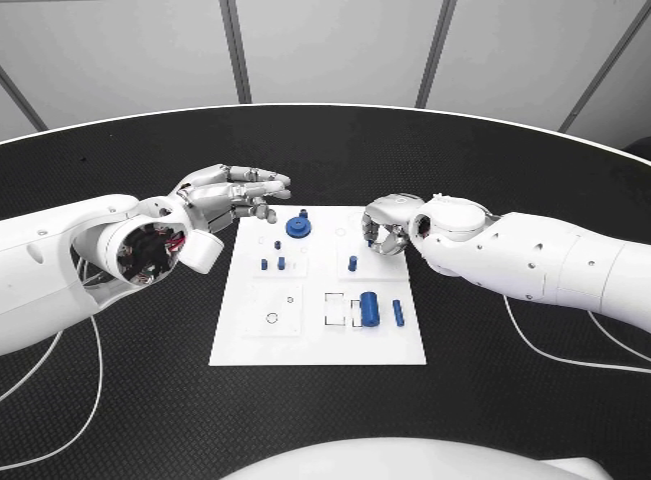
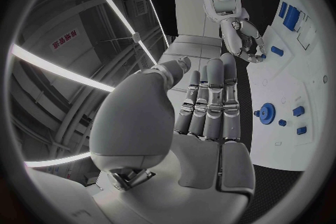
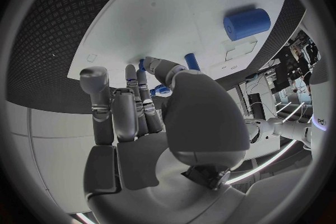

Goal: Assemble the parts on the task board

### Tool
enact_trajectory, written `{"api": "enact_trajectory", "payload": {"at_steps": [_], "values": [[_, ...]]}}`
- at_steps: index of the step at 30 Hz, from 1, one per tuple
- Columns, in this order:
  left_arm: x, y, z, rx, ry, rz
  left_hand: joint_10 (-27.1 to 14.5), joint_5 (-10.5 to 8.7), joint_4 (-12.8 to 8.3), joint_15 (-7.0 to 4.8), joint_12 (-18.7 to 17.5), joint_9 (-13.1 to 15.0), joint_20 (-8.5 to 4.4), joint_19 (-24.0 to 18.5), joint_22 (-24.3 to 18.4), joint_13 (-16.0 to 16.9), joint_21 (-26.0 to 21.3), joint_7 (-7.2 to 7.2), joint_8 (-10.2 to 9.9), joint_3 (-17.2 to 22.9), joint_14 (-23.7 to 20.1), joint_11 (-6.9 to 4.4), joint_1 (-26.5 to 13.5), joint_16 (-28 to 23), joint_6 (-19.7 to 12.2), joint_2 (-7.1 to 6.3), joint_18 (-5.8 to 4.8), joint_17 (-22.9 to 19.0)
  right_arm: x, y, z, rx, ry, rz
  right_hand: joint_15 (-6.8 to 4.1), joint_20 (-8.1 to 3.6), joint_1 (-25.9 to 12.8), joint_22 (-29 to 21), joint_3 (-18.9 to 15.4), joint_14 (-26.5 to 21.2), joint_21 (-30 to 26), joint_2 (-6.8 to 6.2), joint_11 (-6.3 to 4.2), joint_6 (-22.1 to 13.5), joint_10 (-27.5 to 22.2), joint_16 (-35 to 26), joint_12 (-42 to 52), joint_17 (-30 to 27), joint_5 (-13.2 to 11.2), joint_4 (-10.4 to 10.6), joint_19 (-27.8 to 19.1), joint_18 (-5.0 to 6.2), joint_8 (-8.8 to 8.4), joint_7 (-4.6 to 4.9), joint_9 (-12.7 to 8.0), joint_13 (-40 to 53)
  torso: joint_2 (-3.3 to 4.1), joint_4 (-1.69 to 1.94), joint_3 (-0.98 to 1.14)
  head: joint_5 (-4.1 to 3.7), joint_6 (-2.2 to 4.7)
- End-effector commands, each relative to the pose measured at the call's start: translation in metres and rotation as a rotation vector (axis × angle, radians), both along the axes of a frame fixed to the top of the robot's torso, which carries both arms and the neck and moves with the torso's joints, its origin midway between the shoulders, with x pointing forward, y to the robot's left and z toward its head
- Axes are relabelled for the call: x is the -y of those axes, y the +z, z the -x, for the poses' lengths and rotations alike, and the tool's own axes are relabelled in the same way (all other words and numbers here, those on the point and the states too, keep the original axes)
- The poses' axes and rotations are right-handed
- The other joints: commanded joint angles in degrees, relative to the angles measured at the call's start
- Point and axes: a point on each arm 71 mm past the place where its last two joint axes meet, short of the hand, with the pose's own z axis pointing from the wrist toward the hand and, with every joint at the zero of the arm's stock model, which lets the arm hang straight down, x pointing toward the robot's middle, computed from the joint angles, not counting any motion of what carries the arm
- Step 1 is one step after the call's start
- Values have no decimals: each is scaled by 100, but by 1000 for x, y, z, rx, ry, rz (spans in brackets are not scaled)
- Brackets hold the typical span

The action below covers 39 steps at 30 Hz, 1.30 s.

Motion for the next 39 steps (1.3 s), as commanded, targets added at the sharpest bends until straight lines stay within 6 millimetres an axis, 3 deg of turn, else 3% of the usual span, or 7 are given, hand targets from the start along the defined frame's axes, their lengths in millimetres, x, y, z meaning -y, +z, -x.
{"api": "enact_trajectory", "payload": {"at_steps": [1, 7, 19, 32, 39], "values": [[0, 0, 0, 0, -1, 0, -13, -27, -4, -6, 14, 7, 25, -2, -8, 1, -20, 38, 34, -40, -28, 8, 5, -21, 19, 52, 31, 8, -1, 0, 0, 6, 1, -4, 13, -4, -71, 15, -23, 299, 26, -3, 63, -134, -15, 26, -51, 141, -51, -7, 0, -44, -83, 37, -39, -5, -1, 1, 0, -4, -5], [0, 0, 0, -1, -1, 0, -13, -27, -4, -6, 14, 7, 25, -2, -8, 1, -20, 38, 34, -40, -28, 8, 5, -21, 19, 52, 31, 8, -5, 1, 1, -2, 8, -14, 29, 10, -78, 31, -9, 299, 34, -12, 75, -205, -3, 35, -61, 143, -72, -9, -1, -45, -137, 60, -56, 8, 6, 3, 9, -2, -15], [0, 0, 1, -3, -4, 0, -18, -28, -9, -5, 14, 8, 27, -3, -10, 1, -24, 38, 36, -42, -35, 9, 10, -21, 18, 56, 32, 11, -4, -1, 1, -24, 5, -2, -32, -17, -14, 101, 1, 297, 94, 51, -10, 15, 228, 53, 25, 139, -86, -74, 17, -43, -40, -22, 6, 112, 2, -4, 5, 6, -43], [-1, 0, 2, -4, -4, -1, -18, -28, -9, -5, 14, 8, 27, -3, -10, 1, -24, 38, 36, -42, -35, 9, 10, -21, 18, 56, 32, 11, -6, -2, 1, -24, 2, -1, -50, -36, 37, 133, 19, 298, 124, 93, -29, 56, 266, 65, 34, 146, -77, -116, 27, -47, -25, -35, 23, 146, 11, -2, 1, 8, -77], [-1, 0, 2, -4, -4, -1, -24, -28, -13, -2, 16, 9, 29, -5, -14, 1, -31, 40, 39, -47, -45, 11, 15, -20, 16, 64, 32, 17, -6, -3, 1, -22, -10, 3, -79, -67, 175, 193, 56, 300, 179, 203, -56, 151, 343, 81, 59, 149, -76, -228, 43, -55, 18, -54, 63, 215, 19, 1, 2, -3, -115]]}}
